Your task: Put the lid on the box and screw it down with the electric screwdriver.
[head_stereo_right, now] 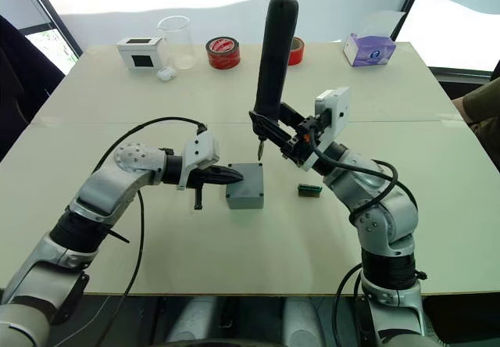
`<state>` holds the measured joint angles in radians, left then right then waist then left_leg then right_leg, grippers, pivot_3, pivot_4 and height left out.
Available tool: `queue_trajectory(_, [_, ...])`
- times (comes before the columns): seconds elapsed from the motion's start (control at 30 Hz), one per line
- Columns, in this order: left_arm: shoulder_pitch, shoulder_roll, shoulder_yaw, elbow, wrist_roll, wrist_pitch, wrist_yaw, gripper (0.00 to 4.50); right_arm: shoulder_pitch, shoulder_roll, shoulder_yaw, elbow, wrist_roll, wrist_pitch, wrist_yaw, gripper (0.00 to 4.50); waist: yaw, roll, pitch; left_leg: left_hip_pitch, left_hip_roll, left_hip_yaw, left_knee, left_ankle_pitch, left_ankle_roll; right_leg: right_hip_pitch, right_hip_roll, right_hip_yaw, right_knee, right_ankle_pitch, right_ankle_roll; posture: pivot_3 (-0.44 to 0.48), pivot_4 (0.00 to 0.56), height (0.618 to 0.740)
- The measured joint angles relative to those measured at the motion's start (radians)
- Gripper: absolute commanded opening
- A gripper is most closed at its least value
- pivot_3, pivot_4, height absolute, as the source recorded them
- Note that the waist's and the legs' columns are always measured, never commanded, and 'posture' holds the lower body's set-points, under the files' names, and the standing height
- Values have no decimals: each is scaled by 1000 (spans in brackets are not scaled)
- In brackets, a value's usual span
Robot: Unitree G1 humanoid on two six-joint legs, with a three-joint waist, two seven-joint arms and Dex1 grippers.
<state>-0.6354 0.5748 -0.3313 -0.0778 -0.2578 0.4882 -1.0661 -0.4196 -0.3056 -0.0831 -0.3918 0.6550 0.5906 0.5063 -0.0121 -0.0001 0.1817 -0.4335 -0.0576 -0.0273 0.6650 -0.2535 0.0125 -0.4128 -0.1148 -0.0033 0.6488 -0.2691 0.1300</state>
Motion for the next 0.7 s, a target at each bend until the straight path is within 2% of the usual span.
queue_trajectory(0.37, [14,-6,3,-5,29,-29,0,0,24,16,70,46,-96,-78,4,1763,1,0,0,1,0,0,0,0,0,1,0,0,0,0,0,0,150,740])
queue_trajectory(0.7, [24,-7,8,-18,29,-13,4,0,27,21,79,119,-154,-162,16,1763,1,0,0,5,0,0,0,0,0,4,0,0,0,0,0,0,150,740])
